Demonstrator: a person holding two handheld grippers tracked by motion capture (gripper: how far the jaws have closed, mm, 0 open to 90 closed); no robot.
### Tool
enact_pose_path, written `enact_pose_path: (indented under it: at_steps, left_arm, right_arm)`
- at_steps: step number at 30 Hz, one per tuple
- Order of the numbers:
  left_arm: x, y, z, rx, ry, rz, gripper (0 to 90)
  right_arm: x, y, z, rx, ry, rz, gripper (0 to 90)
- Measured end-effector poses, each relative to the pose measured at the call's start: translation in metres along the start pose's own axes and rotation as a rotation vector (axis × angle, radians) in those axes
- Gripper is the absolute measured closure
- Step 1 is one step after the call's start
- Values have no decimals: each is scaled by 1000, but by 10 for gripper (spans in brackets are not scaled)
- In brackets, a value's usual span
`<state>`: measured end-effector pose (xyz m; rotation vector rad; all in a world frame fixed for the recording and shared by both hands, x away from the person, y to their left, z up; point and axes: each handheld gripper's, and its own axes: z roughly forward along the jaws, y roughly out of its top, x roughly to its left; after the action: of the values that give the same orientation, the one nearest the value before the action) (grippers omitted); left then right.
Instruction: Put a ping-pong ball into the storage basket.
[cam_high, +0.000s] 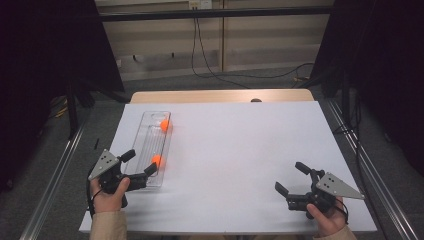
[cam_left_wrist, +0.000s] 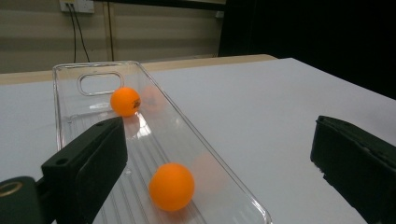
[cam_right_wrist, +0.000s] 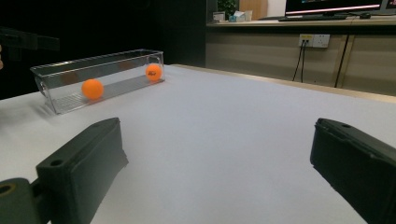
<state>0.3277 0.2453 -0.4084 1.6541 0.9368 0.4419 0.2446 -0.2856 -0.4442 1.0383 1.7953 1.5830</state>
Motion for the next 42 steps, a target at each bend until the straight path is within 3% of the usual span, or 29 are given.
enact_pose_path:
  at_steps: [26, 42]
  left_arm:
    - [6, -10, -11, -36, 8, -21, 34]
    - [7, -15, -15, -32, 19, -25, 34]
  right_arm:
    - [0, 0, 0, 2, -2, -2, 21]
    - [0, 0, 0, 1, -2, 0, 21]
